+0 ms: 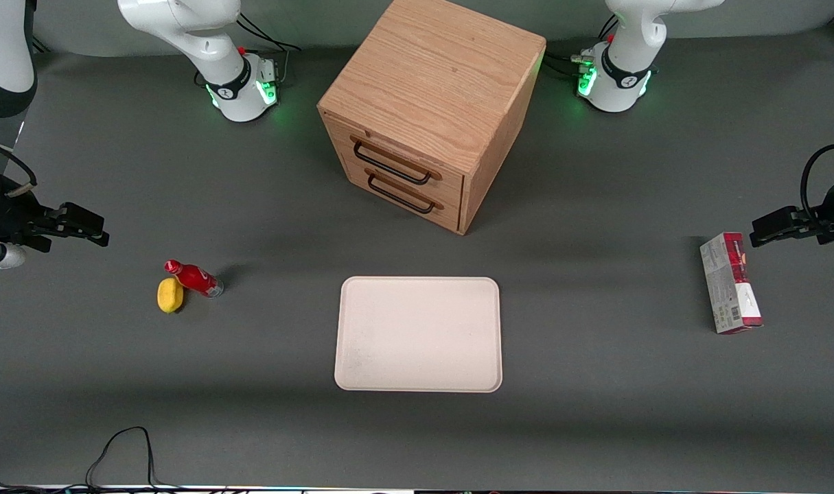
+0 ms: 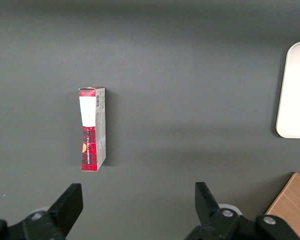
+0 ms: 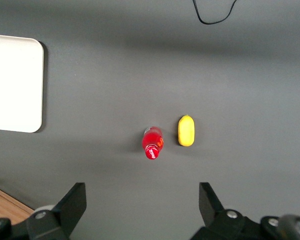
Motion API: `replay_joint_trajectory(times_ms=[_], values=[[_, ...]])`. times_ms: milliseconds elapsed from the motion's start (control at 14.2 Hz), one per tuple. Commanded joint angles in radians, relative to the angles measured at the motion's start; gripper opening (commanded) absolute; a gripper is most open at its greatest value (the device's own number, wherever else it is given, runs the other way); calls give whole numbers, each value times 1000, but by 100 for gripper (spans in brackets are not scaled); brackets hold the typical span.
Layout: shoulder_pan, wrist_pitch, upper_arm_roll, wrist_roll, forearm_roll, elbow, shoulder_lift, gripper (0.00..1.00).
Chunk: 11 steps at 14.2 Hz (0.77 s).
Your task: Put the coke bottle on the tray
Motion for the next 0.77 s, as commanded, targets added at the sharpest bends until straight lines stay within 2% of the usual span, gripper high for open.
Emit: replay_joint_trajectory(times_ms=[0,352,493,704], values=[[18,-24,-14,23,-12,19,3,100],[17,-45,-16,3,-10,5,-4,100],[17,-88,-31,-3,-10,-37,-37,100],[18,-46,-69,-32,-12,-179,-134,100]])
